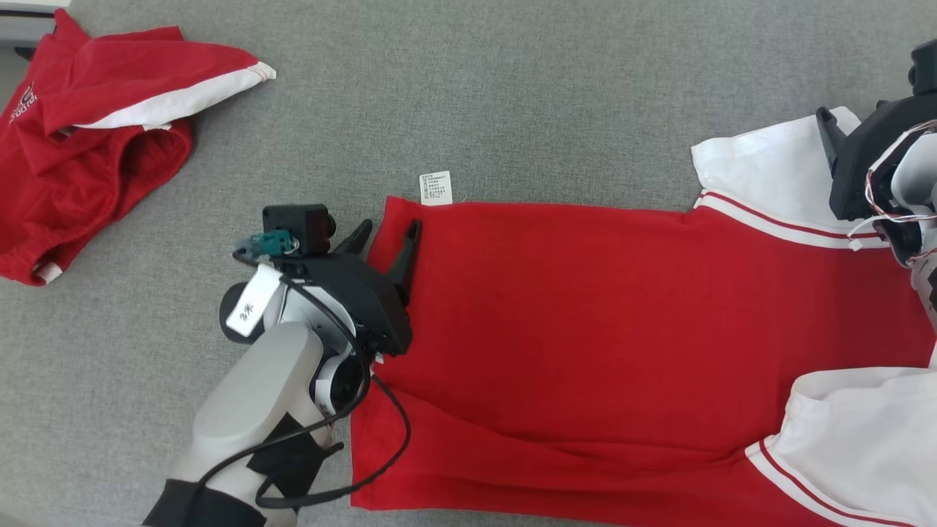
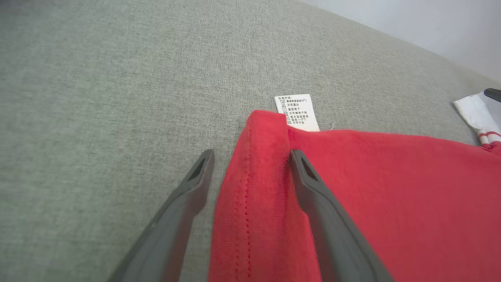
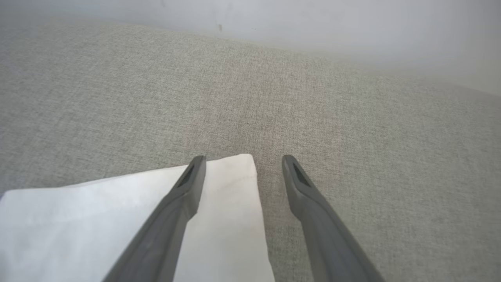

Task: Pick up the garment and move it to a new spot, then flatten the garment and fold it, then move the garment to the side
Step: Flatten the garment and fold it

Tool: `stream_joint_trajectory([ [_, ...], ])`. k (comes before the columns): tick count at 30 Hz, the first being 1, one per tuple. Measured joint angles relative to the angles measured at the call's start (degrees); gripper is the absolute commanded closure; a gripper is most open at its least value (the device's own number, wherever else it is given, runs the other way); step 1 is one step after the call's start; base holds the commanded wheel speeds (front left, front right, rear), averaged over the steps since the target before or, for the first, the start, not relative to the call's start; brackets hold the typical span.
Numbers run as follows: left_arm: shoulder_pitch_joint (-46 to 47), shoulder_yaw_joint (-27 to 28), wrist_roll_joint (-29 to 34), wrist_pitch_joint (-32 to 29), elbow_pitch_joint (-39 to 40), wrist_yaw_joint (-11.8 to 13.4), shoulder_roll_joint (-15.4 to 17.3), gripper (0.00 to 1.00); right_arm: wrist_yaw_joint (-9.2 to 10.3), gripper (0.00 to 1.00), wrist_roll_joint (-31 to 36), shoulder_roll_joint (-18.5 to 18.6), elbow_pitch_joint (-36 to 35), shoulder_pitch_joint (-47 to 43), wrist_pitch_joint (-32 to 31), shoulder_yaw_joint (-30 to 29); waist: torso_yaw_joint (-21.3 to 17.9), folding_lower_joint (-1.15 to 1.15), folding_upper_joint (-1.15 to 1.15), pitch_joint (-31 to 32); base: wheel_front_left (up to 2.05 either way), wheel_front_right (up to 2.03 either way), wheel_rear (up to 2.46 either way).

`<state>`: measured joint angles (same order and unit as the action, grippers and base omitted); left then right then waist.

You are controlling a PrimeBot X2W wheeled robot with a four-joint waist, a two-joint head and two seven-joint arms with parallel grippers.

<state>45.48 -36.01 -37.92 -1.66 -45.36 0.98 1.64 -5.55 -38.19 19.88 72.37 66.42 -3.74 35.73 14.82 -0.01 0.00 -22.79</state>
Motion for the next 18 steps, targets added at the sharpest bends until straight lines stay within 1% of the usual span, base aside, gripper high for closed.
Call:
stream_joint_trajectory([
  [4,1.04,-0.82,-2.66,-1.89,0.04,0.00,0.08,0.00,0.01,0.00,0.21,-0.04,0.38,-0.01,-1.00,0.44,0.40,0.00,0.00,-0.43,0.00,0.00,0.00],
  [5,1.19,-0.97,-3.02,-2.33,-0.04,-0.01,0.10,0.04,0.01,0.00,0.48,-0.08,0.44,0.00,-1.41,0.62,0.51,0.00,0.00,-0.55,0.00,0.00,0.00],
  [6,1.47,-1.21,-3.04,-2.56,-0.09,0.00,0.11,0.40,0.01,0.00,0.56,-0.10,0.45,0.00,-1.54,0.75,0.60,0.00,0.00,-0.65,0.00,0.00,0.00],
  [7,1.72,-1.43,-3.58,-2.89,0.04,0.03,0.15,0.49,0.02,0.00,0.57,0.00,0.46,0.00,-1.58,0.82,0.69,0.00,0.00,-0.75,0.00,0.00,0.00],
  [8,1.82,-1.56,-4.26,-3.19,0.08,0.02,0.24,0.51,0.03,0.00,0.69,0.14,0.47,0.04,-1.72,1.03,0.81,0.00,0.00,-0.86,0.00,0.00,0.00],
  [9,1.82,-1.64,-4.87,-3.45,0.03,0.00,0.37,0.73,0.09,0.00,1.00,0.18,0.49,0.18,-1.99,1.25,0.92,0.00,0.00,-0.96,0.00,0.00,0.00],
  [10,1.82,-1.82,-5.79,-3.58,0.14,0.00,0.43,0.80,0.20,0.10,1.01,0.23,0.49,0.29,-2.25,1.32,1.00,0.00,0.00,-1.06,0.00,0.00,0.00],
  [11,1.83,-2.12,-6.24,-3.94,0.22,-0.02,0.40,1.00,0.32,0.22,1.05,0.33,0.51,0.49,-2.40,1.49,1.09,0.00,-0.01,-1.20,0.00,0.00,0.00],
  [12,1.83,-2.27,-6.44,-4.03,0.29,-0.05,0.34,1.00,0.32,1.00,1.26,0.37,0.51,0.79,-2.83,1.70,1.17,0.00,-0.01,-1.36,0.00,0.00,0.00],
  [18,2.08,-2.35,-8.05,-4.10,0.56,-0.05,0.41,1.00,0.32,1.00,1.74,0.23,0.49,1.16,-3.24,1.93,1.27,0.00,-0.01,-2.26,0.00,0.00,0.00],
])
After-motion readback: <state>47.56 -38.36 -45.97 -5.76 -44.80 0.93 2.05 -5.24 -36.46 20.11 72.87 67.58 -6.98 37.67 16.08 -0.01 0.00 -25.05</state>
